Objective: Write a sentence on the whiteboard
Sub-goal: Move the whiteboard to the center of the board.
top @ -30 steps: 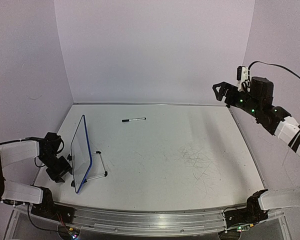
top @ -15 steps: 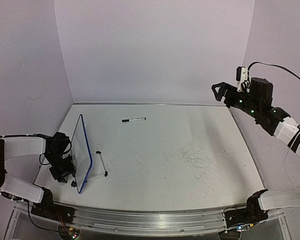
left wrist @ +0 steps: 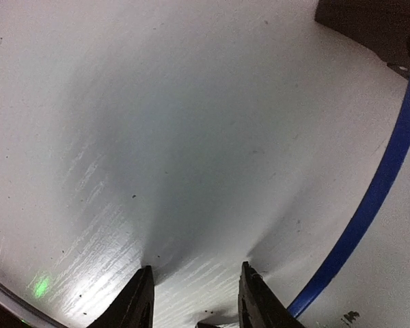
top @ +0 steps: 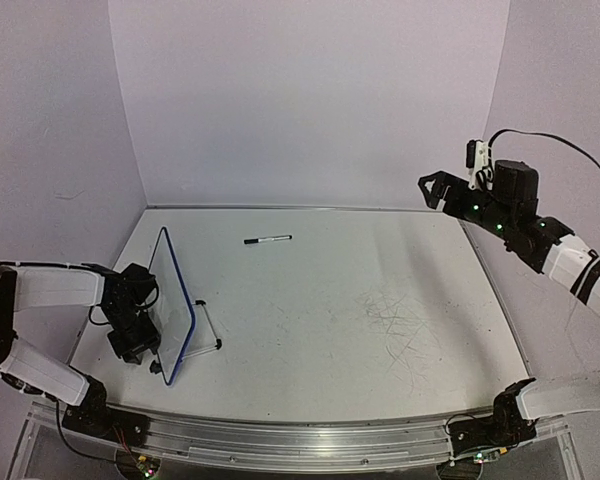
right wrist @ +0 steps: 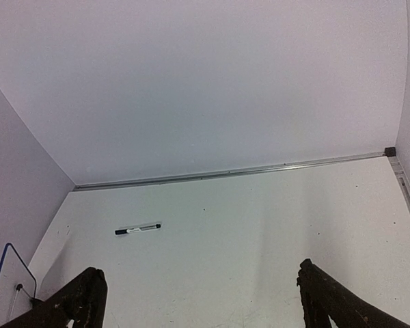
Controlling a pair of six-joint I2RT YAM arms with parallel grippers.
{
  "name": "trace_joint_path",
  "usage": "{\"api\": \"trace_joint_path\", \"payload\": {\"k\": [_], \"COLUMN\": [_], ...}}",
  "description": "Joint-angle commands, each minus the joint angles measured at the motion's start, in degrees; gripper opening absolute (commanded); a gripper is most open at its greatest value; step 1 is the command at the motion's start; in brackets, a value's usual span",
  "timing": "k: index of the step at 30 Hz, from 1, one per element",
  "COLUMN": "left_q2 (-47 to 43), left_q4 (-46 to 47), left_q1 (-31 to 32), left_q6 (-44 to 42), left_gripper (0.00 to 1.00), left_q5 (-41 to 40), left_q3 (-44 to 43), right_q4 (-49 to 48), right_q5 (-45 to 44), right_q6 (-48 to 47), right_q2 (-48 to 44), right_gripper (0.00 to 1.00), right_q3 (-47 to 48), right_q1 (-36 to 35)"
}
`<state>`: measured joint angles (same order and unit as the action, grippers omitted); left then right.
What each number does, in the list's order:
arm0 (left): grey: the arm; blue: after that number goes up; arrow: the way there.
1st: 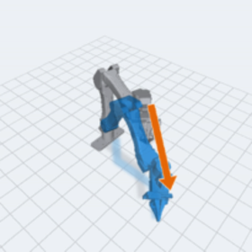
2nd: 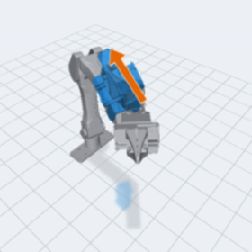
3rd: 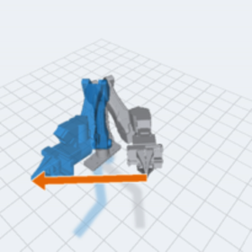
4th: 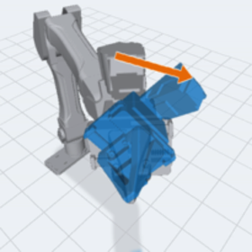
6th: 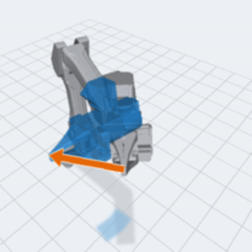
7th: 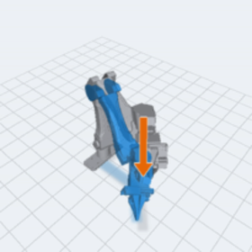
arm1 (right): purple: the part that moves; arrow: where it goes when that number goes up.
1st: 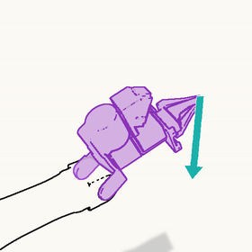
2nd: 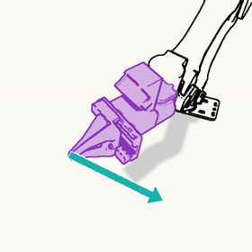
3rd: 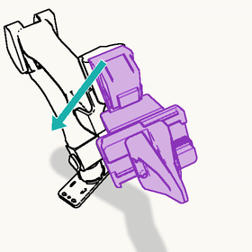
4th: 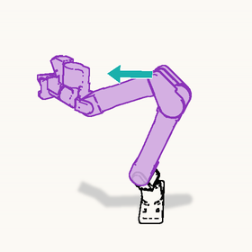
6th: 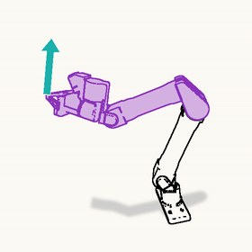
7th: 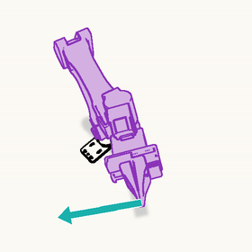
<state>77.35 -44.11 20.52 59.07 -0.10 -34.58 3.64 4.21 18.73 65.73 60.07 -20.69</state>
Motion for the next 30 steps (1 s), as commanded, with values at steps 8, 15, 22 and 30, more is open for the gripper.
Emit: {"api": "trace_joint_path", "payload": {"k": [8,15,22,30], "left_q2": [8.97,15.63,20.00,23.78], "left_q4": [20.36,25.37,29.98,34.12], "left_q1": [8.17,13.35,18.29,23.31], "left_q6": [4.64,7.03,10.85,14.58], "left_gripper": [0.42,0.42,0.42,0.41], "left_q5": [12.30,13.91,13.86,13.05], "left_q3": [-5.08,-9.09,-12.03,-15.44], "right_q4": [-3.05,-3.64,-4.93,-5.19], "right_q5": [0.84,1.40,2.22,2.31], "right_q6": [1.27,2.18,2.48,3.16], "right_q2": [1.39,3.12,5.42,7.23], "right_gripper": [0.98,0.98,0.98,0.98], "right_q3": [-1.34,-2.62,-2.51,-2.98], "right_q1": [-0.92,-1.79,-3.17,-4.70]}}
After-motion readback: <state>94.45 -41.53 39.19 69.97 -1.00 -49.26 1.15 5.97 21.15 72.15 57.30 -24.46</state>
